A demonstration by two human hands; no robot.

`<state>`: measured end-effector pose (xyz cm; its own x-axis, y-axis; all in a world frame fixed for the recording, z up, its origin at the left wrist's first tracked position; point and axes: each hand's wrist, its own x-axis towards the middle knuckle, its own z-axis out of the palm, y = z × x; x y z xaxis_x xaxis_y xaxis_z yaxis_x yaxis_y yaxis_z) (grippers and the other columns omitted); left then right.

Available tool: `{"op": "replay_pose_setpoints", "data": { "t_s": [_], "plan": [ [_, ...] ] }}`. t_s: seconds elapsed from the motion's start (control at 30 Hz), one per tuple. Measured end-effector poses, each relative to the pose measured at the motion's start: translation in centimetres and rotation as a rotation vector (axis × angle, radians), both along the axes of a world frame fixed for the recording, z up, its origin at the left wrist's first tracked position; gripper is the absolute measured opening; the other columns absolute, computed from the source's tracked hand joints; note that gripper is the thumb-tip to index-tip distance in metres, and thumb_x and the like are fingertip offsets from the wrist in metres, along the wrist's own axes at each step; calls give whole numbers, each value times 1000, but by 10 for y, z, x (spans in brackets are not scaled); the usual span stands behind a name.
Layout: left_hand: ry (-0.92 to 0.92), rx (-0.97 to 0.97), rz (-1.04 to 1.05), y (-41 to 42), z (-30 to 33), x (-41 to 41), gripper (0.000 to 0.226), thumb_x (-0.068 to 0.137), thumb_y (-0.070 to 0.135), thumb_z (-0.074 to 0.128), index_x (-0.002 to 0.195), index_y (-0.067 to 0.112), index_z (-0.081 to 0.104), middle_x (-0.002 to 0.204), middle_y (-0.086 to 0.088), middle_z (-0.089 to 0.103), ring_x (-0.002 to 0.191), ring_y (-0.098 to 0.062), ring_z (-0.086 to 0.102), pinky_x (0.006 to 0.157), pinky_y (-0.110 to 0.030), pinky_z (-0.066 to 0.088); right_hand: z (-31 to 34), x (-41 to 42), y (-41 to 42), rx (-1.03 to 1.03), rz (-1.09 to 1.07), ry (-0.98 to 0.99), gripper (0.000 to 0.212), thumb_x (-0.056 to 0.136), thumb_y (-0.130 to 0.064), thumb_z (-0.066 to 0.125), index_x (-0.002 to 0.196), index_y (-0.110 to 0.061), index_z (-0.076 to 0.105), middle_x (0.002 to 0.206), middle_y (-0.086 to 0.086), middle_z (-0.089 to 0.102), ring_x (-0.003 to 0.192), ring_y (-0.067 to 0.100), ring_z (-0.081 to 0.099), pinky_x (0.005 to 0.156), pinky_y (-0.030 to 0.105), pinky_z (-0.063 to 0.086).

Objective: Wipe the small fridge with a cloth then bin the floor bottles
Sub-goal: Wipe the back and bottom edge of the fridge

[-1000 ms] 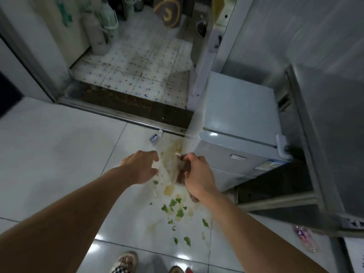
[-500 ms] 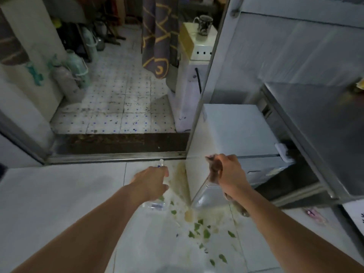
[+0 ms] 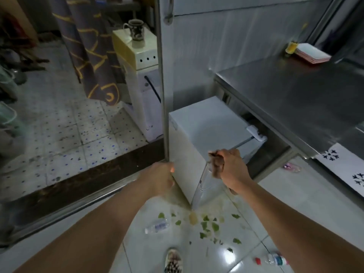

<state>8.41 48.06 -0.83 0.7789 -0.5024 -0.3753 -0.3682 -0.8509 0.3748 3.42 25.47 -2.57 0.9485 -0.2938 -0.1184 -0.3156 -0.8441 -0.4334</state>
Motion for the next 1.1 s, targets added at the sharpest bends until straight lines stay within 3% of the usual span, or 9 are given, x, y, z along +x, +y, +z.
{"op": "replay_pose_setpoints", "data": {
  "t_s": [0.17,0.27,0.37,0.57,0.67,0.77,0.9,1.1],
  "plan": [
    [-13,65,-116,-21,-2,67,40,89,27,51,129,22,47,126,-3,56,109,-22,55,87,-36,48,-15,48,-9,51,-129,-17,43,88,-12,60,130,-15,51,125,15,42,99,27,54,87,31,47],
    [-18,78,-159,-32,-7,106,41,90,30,53,129,22,47,126,-4,56,112,-22,54,92,-39,47,-25,75,-10,65,-188,-1,41,89,-15,60,130,-15,51,126,14,42,101,28,54,84,29,48],
    [-17,81,-220,-48,-16,137,45,89,32,54,132,24,45,131,-4,54,118,-23,52,97,-39,45,-29,94,-16,63,-239,4,43,88,-19,62,129,-14,52,124,15,43,102,32,55,90,36,50],
    [8,33,-435,-82,-38,179,35,89,25,56,122,16,49,125,-6,54,111,-24,53,92,-41,46,-43,109,-24,78,-394,42,42,87,-6,59,128,-16,54,122,13,46,105,32,54,89,35,50],
    [30,-2,-589,-92,-48,199,26,89,22,57,113,12,51,116,-7,55,106,-24,53,86,-35,46,-46,108,-16,122,-526,10,41,86,-5,58,125,-16,58,119,13,46,104,34,54,88,40,51],
    [25,-3,-733,-96,-57,218,35,89,25,57,121,14,49,122,-5,52,111,-22,50,88,-35,44,-48,103,3,127,-698,-40,41,84,-5,57,123,-19,60,119,12,48,102,32,55,87,41,51],
    [12,1,-930,-83,-71,235,33,87,26,58,118,15,52,121,-5,51,112,-23,50,82,-28,39,-53,94,45,148,-930,-108,36,85,-12,58,119,-22,61,119,9,51,99,29,56,83,42,51],
    [-113,-6,-1060,-68,-91,251,49,84,29,61,130,19,44,136,-3,44,124,-23,44,100,-36,39,-64,80,98,153,-1147,-199,30,87,-15,57,116,-20,62,117,10,51,100,29,55,86,43,50]
  ]
}}
